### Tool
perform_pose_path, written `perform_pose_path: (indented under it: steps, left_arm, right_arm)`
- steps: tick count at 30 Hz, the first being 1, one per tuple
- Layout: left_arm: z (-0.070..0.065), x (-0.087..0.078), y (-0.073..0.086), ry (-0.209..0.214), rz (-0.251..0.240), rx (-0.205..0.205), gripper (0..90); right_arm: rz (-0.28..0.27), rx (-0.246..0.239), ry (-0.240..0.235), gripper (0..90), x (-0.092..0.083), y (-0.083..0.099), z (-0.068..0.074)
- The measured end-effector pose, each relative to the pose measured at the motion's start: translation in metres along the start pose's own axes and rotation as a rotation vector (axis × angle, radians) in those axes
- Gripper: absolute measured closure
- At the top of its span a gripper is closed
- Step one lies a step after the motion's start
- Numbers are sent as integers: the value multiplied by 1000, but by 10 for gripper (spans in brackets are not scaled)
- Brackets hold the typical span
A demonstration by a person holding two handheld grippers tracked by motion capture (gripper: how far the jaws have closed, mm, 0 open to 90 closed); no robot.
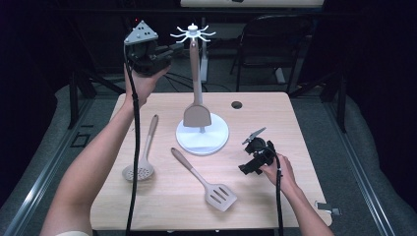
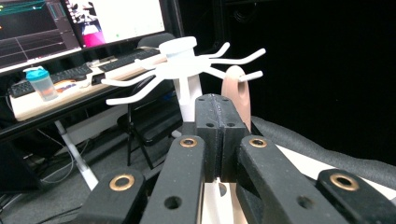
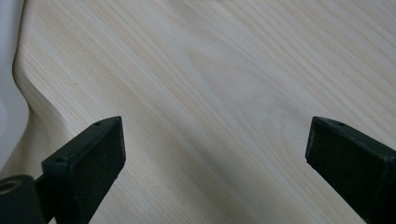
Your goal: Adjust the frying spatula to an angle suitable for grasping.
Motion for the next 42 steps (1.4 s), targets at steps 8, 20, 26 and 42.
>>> perform_pose_path:
  steps: [8,20,26,42]
  left_arm:
    - [6,1,0,-13,3,-8,900]
    - [16,3,-1,-35,5,-26,900]
    - [20,3,-1,-44,12,-24,900]
    - [24,-16,24,-45,25,-39,900]
  right_arm:
    - [-1,-2,2,46,0,0,-1]
    - [1,-2,-1,47,-1,0,0]
    - [-4,4,-8,59,0,0,1]
    - [1,0,-3,59,-1,0,1]
Point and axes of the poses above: each handheld gripper's, and its own axes: x roughly forward along the jaws, y roughly out of its underside, z roughly to its left, the point moved 10 cm from there along x, roughly forward along the jaws, and after that the axes turned 7 degrees about -x, right-handed, at the moved point
